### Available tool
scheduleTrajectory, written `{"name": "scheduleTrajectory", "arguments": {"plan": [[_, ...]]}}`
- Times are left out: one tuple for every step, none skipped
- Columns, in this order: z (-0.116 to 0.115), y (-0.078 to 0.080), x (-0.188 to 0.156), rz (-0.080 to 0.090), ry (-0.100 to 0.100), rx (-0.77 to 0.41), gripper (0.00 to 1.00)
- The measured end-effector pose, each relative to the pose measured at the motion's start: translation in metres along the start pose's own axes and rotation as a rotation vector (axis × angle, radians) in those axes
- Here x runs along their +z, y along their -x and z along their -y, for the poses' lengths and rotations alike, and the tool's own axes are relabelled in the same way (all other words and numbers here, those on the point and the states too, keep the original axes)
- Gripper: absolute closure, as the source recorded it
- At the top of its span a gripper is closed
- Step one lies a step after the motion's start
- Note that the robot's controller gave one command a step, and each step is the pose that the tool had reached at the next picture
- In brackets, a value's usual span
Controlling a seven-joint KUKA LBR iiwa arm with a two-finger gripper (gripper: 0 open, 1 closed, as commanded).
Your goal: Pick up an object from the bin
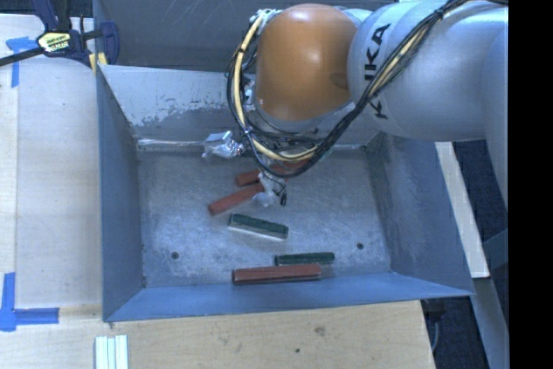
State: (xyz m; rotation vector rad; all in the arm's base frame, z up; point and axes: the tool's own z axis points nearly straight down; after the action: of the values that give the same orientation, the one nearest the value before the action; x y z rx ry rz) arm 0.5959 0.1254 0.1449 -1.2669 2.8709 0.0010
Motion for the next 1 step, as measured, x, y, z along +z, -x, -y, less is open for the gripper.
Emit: {"name": "scheduleTrajectory", "arguments": {"plan": [[0.0001,-0.0001,0.0,-0.001,0.0,0.001,1.0]]}}
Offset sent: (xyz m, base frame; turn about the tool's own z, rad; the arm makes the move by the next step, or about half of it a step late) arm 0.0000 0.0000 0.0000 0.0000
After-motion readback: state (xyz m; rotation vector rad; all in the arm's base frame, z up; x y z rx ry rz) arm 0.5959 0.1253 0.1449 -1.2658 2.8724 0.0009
